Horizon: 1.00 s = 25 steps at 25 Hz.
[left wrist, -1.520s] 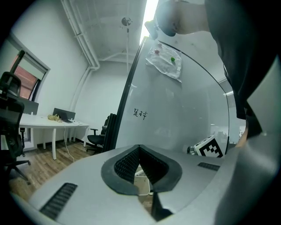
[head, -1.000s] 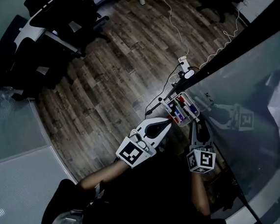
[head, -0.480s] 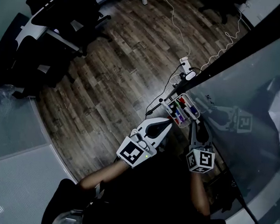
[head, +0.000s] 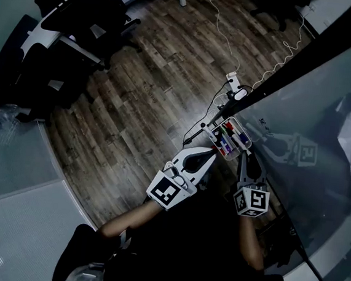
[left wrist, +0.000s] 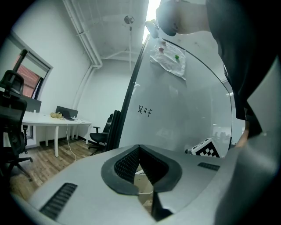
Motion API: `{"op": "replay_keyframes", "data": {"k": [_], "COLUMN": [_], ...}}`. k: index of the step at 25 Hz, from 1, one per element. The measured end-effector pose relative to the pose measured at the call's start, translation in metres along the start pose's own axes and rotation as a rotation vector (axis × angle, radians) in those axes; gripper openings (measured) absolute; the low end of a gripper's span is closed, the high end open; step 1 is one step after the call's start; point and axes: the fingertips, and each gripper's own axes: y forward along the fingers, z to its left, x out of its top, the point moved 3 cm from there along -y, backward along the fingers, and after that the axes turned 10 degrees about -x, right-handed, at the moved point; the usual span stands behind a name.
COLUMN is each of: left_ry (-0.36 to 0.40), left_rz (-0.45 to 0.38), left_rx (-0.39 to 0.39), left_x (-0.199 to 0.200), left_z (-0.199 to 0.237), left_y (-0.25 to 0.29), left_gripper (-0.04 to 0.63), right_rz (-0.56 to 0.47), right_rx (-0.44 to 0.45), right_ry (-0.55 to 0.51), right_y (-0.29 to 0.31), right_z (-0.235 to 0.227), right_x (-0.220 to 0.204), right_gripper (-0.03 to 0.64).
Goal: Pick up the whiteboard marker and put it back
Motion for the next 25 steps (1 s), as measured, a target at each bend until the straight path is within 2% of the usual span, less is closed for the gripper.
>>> {"op": "replay_keyframes", "data": {"k": [25], "left_ry": [0.011], "left_rz": [-0.014], "left_rx": [0.003], "left_x": [0.0], "left_z": [-0.007], "left_y": [-0.006], "left_gripper": [0.008], "right_rz": [-0.05], "right_rx": [0.026], "right_ry": [-0.014], "right_y": [-0.009], "right_z": [0.009], "right_x": [0.013], "right_gripper": [0.084]}}
